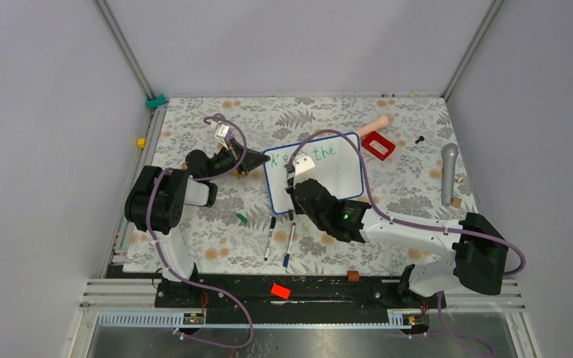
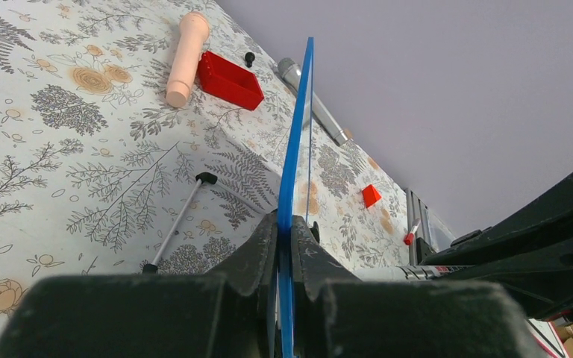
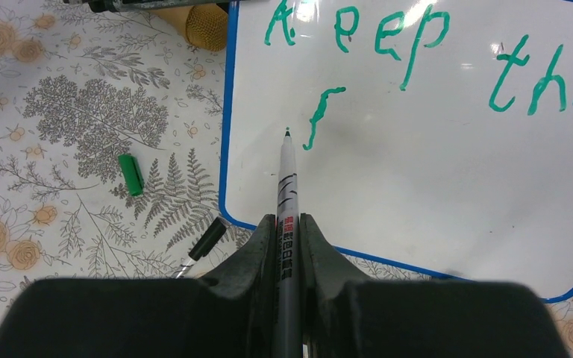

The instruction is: Write a sentence on the whiteboard

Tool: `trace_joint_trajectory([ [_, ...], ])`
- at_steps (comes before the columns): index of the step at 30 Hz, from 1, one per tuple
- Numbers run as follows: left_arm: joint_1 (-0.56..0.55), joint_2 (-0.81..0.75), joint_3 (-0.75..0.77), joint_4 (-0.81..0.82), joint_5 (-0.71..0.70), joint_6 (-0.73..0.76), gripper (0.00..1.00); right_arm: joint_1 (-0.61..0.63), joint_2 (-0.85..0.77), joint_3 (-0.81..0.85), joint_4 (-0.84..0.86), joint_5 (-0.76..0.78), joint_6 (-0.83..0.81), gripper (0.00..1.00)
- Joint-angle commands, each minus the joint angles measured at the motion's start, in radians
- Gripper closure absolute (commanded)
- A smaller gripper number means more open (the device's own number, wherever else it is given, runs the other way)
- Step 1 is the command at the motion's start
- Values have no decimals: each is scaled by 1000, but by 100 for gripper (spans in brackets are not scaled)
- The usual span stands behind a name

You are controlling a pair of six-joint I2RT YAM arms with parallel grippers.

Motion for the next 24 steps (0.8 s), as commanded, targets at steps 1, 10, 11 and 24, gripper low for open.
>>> trace_joint_trajectory([
  [1,-18,-30,-18,39,-21,63,100,-18,7,51,-10,-25,30,100],
  [10,-24,-37,-33,39,-42,79,100,-29,-3,36,1,-13,46,100],
  [11,-24,-38,-35,40,-42,82,100,-31,-1,38,0,-9,49,100],
  [24,-23,-22,-16,42,-22,69,100,-46,55,92,-25,16,44,100],
])
